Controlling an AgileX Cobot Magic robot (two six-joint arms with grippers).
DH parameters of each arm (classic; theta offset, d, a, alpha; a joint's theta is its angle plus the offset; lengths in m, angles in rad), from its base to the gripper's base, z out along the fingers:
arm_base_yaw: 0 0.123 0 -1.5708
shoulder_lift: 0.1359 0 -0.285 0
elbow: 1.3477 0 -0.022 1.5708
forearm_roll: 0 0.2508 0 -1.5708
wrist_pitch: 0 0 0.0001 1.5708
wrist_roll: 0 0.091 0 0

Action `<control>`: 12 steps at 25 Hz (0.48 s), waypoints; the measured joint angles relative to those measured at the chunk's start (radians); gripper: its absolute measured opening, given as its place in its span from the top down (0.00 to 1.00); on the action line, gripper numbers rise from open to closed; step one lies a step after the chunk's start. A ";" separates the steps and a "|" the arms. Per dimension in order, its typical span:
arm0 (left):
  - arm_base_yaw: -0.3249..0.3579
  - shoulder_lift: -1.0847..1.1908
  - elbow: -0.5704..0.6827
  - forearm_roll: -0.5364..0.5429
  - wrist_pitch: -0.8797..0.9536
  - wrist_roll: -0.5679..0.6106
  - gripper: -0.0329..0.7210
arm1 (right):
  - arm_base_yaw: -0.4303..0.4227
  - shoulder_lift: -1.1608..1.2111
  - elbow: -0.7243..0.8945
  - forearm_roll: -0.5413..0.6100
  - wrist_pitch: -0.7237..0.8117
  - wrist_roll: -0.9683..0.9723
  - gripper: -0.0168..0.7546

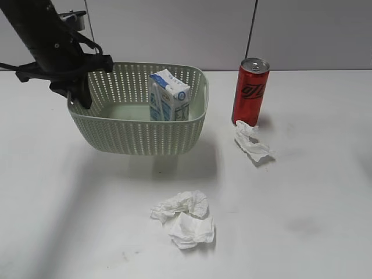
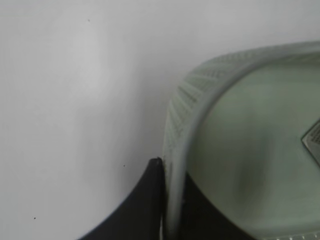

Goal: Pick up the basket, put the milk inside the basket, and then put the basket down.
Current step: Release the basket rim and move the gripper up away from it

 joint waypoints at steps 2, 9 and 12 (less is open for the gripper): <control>0.000 0.000 0.000 -0.001 0.000 0.000 0.96 | -0.001 -0.042 0.042 0.011 0.000 -0.006 0.18; 0.040 0.000 0.000 -0.030 0.001 0.000 0.96 | -0.002 -0.337 0.315 0.064 0.000 -0.049 0.21; 0.062 0.000 0.000 -0.029 -0.001 0.000 0.96 | -0.002 -0.506 0.457 0.065 -0.001 -0.066 0.21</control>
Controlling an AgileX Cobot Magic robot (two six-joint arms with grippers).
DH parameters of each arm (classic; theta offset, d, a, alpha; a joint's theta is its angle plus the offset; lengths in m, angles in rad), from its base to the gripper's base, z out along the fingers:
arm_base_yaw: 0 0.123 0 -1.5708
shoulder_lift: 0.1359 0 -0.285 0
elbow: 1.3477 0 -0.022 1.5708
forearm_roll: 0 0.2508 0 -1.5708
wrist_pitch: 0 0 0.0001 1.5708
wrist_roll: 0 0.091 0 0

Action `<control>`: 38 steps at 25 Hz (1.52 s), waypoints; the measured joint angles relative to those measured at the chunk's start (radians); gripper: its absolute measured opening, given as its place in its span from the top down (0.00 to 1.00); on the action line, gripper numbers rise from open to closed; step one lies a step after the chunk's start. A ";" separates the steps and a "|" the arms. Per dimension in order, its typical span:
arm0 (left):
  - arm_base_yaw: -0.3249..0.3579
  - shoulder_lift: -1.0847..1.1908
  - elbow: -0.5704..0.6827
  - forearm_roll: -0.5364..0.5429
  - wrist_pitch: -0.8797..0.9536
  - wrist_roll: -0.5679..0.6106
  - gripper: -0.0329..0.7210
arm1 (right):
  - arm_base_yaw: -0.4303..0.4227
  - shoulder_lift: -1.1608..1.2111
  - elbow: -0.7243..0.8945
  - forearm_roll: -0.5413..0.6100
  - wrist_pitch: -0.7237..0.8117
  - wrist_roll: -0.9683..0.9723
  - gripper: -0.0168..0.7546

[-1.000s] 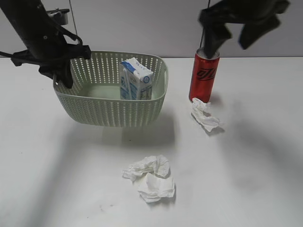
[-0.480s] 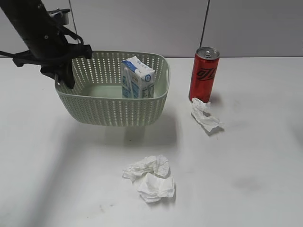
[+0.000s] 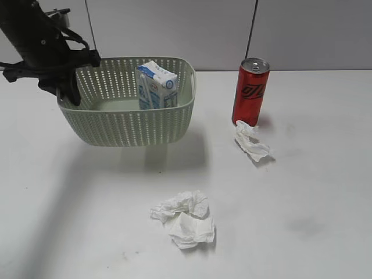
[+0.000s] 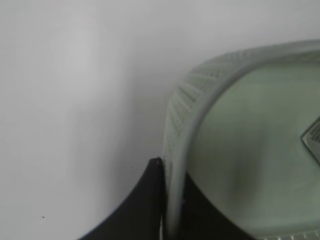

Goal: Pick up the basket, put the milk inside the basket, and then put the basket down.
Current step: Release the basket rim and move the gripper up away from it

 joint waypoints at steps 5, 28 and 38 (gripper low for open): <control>0.000 0.000 0.000 0.001 -0.004 0.000 0.96 | 0.000 -0.260 0.215 0.008 -0.042 -0.004 0.21; 0.000 0.000 0.000 0.000 -0.051 0.000 0.96 | 0.000 -1.095 0.609 -0.016 -0.140 -0.046 0.21; 0.000 0.000 0.000 0.000 -0.081 0.000 0.96 | 0.000 -1.143 0.609 -0.039 -0.159 0.108 0.21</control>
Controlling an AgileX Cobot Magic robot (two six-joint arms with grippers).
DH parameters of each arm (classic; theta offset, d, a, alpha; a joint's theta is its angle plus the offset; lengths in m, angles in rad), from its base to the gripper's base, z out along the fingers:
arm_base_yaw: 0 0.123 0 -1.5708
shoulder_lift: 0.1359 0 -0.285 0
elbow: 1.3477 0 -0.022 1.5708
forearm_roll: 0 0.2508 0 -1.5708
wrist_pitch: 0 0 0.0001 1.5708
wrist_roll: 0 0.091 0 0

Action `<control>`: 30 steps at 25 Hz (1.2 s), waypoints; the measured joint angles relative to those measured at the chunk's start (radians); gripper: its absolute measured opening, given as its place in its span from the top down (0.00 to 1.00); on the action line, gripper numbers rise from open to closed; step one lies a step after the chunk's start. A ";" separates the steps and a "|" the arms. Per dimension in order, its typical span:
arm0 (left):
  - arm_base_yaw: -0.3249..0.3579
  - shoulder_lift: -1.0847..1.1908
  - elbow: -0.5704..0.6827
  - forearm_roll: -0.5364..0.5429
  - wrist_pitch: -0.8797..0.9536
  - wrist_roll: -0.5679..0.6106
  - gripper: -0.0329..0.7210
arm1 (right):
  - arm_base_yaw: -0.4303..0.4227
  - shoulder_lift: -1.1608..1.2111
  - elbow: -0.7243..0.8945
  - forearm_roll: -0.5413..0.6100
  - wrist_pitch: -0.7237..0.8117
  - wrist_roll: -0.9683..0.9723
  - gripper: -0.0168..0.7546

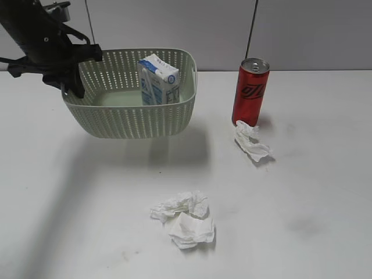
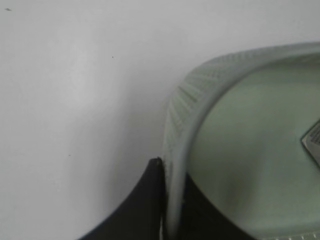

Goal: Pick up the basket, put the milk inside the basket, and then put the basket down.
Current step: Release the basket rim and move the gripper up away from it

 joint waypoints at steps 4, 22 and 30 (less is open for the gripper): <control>0.000 0.000 0.000 0.000 -0.017 0.001 0.96 | 0.000 0.000 0.000 0.007 -0.002 0.018 0.21; -0.001 0.118 0.002 0.007 -0.084 0.002 0.96 | 0.000 -0.001 -0.001 -0.035 -0.008 0.019 0.21; -0.003 0.159 0.002 0.004 -0.107 0.008 0.95 | 0.000 -0.001 -0.001 -0.035 -0.008 0.020 0.21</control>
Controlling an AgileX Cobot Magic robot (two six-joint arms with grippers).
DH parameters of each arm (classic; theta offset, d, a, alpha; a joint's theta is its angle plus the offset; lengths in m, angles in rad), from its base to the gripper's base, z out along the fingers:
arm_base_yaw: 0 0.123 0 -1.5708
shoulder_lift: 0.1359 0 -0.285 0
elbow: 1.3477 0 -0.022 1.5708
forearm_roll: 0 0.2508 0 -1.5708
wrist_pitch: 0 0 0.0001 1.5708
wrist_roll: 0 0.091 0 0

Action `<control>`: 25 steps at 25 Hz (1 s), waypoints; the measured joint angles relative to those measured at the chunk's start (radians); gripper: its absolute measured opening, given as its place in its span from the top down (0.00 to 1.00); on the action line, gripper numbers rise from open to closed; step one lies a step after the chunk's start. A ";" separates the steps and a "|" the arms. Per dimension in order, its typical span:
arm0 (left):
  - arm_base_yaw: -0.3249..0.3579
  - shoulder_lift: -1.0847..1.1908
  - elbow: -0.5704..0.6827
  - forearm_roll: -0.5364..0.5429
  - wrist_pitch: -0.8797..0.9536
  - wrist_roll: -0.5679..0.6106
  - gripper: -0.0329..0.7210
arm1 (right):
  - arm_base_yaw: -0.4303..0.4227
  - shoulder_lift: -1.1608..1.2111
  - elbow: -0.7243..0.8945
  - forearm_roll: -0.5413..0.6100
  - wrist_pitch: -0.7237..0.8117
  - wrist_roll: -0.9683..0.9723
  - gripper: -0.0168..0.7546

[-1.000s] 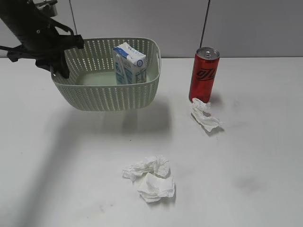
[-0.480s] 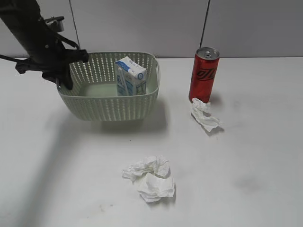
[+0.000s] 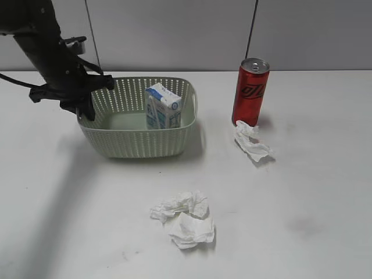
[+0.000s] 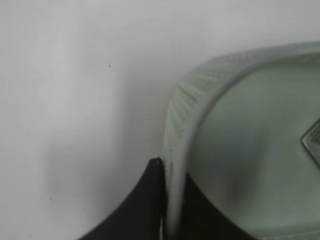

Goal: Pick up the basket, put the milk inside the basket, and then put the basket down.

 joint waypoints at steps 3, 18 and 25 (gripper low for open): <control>0.000 0.002 -0.001 -0.015 0.001 0.010 0.85 | 0.000 0.000 0.000 0.000 0.000 0.000 0.21; 0.059 -0.175 -0.003 0.019 0.027 0.042 0.09 | 0.000 0.000 0.000 -0.001 0.000 0.000 0.21; 0.214 -0.257 -0.004 0.057 0.178 0.151 0.11 | 0.000 0.000 0.000 -0.001 0.000 0.000 0.21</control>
